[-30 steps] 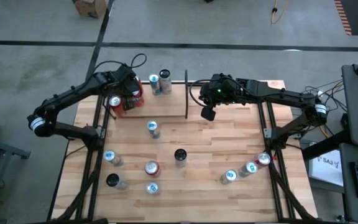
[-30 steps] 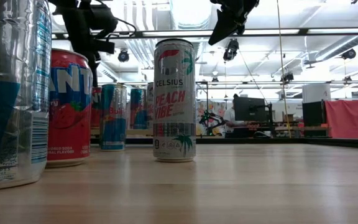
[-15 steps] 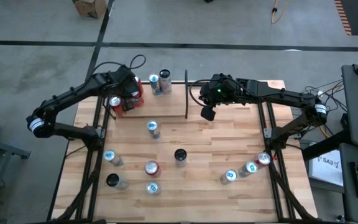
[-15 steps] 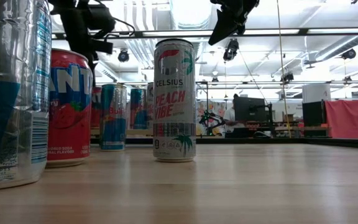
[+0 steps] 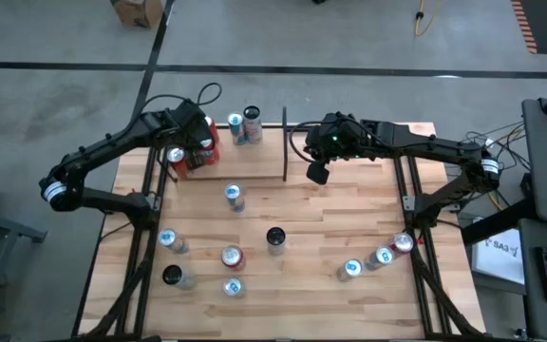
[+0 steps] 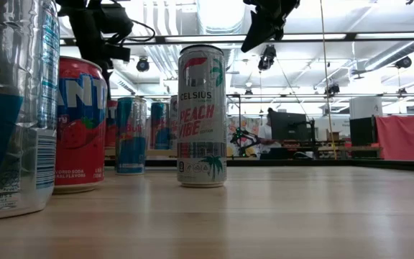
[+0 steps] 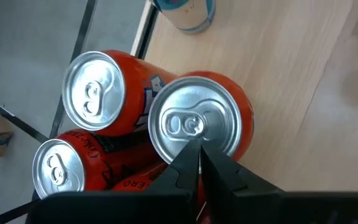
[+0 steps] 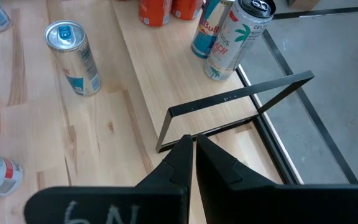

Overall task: Place canned beverage on shelf
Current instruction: Put the red soda can on the shelf aligned with the other red soda can

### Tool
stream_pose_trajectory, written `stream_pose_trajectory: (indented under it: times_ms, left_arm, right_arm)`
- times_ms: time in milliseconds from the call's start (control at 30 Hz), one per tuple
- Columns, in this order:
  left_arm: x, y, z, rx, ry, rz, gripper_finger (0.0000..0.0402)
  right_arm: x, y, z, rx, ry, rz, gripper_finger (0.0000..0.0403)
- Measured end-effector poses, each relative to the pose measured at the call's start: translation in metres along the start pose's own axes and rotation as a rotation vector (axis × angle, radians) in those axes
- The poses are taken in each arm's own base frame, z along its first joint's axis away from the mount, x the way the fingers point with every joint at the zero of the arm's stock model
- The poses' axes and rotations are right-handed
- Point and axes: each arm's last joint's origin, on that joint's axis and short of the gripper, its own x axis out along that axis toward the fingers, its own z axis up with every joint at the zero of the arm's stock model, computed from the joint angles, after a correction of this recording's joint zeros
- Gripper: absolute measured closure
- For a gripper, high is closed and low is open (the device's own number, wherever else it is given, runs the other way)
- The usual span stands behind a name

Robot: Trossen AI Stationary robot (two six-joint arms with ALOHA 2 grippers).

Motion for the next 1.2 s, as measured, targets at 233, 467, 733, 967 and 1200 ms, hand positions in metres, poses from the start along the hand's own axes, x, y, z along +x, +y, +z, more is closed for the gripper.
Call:
stream_pose_trajectory:
  times_ms: [233,467,733,967,1200]
  left_arm:
    - [-0.007,-0.001,0.001,-0.051,-0.043,0.002,0.0402]
    - [-0.01,-0.004,0.009,-0.166,-0.141,-0.166,0.0402]
    - [0.005,-0.012,0.015,-0.182,-0.08,-0.208,0.0402]
    - [0.016,-0.009,0.017,-0.179,-0.01,-0.092,0.0402]
    - [0.015,-0.009,0.017,-0.181,-0.01,-0.091,0.0402]
  right_arm:
    - [0.0,0.0,0.0,-0.002,0.0,0.0,0.0394]
    - [0.0,0.0,0.0,-0.002,0.0,-0.002,0.0394]
    - [0.0,0.0,0.0,-0.002,0.0,-0.002,0.0394]
    - [0.0,0.0,0.0,-0.002,0.0,-0.002,0.0394]
    - [0.0,0.0,0.0,-0.002,0.0,-0.002,0.0394]
